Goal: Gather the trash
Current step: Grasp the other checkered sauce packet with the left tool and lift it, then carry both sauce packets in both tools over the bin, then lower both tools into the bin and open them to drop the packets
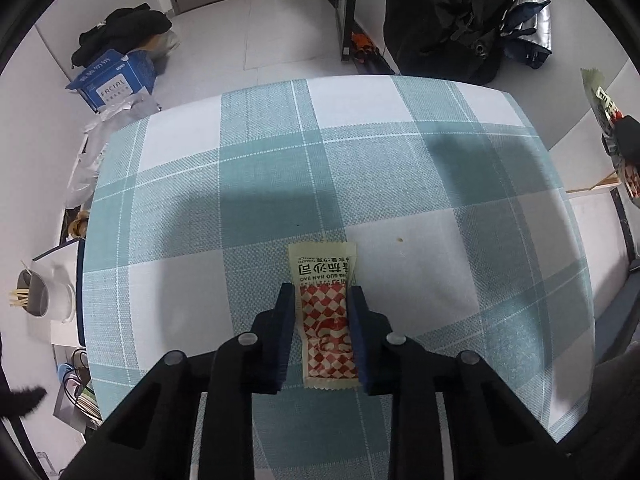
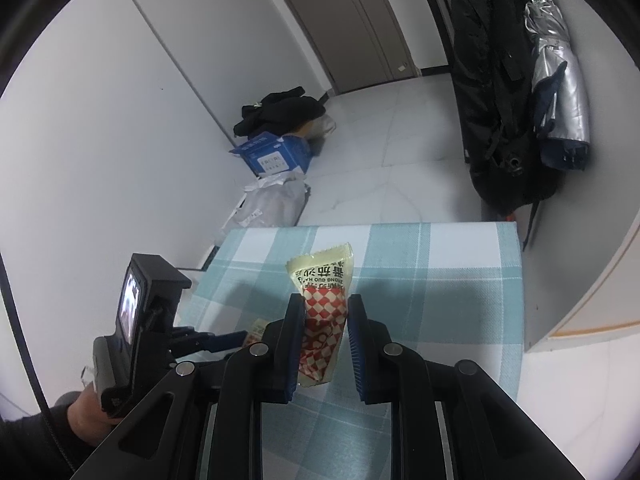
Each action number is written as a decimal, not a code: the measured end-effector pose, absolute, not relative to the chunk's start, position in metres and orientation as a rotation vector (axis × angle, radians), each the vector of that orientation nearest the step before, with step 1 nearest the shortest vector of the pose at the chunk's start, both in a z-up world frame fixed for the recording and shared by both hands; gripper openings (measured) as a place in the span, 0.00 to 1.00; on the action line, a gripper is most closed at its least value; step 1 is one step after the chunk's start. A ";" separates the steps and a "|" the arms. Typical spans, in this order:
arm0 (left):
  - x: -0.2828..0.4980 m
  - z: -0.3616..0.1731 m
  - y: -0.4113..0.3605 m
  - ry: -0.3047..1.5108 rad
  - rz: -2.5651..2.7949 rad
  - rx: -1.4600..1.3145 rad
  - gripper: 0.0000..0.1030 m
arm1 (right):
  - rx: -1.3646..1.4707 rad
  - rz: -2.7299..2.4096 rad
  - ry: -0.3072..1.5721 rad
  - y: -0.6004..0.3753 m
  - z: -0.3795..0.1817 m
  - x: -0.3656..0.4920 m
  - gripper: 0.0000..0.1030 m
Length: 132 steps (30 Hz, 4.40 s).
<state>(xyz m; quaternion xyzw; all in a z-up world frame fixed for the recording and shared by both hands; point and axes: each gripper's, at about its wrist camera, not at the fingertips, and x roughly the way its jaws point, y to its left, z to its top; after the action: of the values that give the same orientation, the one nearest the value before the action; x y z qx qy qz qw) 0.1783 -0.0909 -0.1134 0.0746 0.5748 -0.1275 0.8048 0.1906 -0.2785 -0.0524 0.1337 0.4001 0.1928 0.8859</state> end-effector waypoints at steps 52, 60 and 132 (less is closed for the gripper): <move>0.010 0.125 -0.252 0.721 -0.857 0.088 0.15 | 0.465 0.158 0.347 -0.436 0.103 -0.098 0.20; -0.007 0.115 -0.296 0.739 -0.921 0.166 0.15 | 0.480 0.084 0.320 -0.471 0.095 -0.133 0.20; 0.044 -0.281 -0.483 1.890 -0.884 0.916 0.47 | 1.017 -0.259 1.156 -0.557 -0.297 -0.079 0.53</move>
<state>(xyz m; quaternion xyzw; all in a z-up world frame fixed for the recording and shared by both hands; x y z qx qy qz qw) 0.0444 -0.4834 -0.2808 0.3652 0.7534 -0.3522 0.4183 -0.0788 -0.5573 -0.2972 0.4585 0.5211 -0.1166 0.7104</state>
